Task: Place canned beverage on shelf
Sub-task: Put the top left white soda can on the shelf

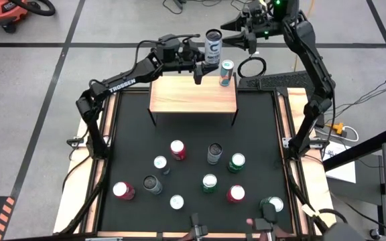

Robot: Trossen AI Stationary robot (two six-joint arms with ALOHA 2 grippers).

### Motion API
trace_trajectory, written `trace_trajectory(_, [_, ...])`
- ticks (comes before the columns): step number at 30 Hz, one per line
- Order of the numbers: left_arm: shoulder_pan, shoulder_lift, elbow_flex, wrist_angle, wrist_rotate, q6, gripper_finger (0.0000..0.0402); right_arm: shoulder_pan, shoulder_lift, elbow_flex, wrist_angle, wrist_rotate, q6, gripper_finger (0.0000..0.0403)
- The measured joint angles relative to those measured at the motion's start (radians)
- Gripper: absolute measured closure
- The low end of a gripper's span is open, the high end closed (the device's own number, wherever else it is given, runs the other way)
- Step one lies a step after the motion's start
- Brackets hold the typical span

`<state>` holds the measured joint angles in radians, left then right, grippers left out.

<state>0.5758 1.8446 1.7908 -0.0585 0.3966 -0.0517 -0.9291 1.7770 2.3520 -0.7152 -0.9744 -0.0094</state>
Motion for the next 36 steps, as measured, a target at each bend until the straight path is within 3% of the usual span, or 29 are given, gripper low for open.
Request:
trace_trajectory(15, [0.002,0.000,0.000,-0.001,0.019,0.033,0.0152,0.054,0.026,0.000,0.009,-0.029,-0.096,0.0064])
trace_trajectory(29, [0.002,0.000,0.001,-0.002,0.029,0.032,0.0152,0.108,0.045,0.000,0.007,0.079,-0.133,0.0080])
trace_trajectory(36, [0.002,0.000,0.001,-0.002,0.030,0.035,0.0152,0.107,0.044,0.000,0.007,0.084,-0.137,0.0080])
